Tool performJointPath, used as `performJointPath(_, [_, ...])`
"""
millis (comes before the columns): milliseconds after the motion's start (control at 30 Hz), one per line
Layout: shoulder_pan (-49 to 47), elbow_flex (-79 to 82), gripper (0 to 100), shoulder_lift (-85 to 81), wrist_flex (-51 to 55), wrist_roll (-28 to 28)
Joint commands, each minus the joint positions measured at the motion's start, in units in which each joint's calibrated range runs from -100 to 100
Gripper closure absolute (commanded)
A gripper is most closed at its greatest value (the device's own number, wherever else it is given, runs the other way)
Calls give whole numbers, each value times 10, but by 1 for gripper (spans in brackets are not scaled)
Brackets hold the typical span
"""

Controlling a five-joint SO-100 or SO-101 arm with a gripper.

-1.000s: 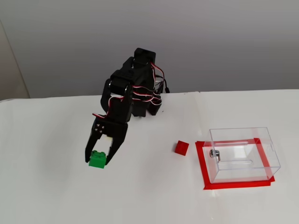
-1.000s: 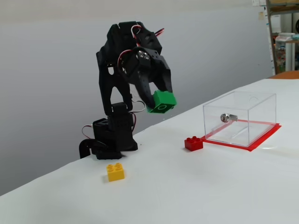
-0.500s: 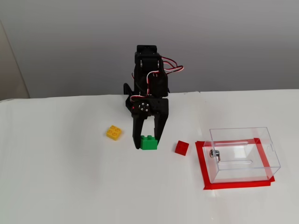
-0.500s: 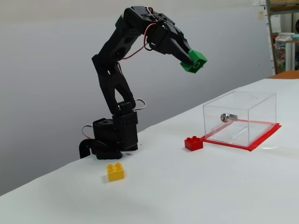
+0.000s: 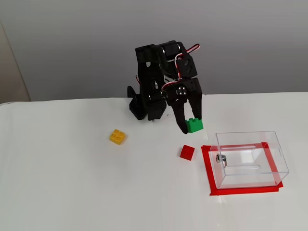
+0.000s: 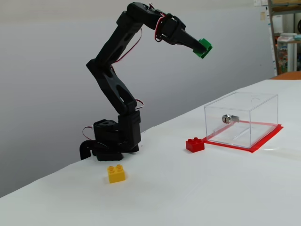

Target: Pick the green lego brick and place it into the transparent box

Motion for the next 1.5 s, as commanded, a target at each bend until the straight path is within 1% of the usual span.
performJointPath(0, [-66,-6,83,-15,10,-2])
performJointPath(200, [-183,2,83,1,39,-3])
performJointPath(367, [-238,18,83,42,35,-3])
performJointPath(633, [-277,-1,84,153,-5,-4])
performJointPath(900, [-328,-83,83,281,-68,-4])
performJointPath(1167, [-371,-186,83,390,-70,-27])
performJointPath(1467, [-376,-198,82,417,-70,-24])
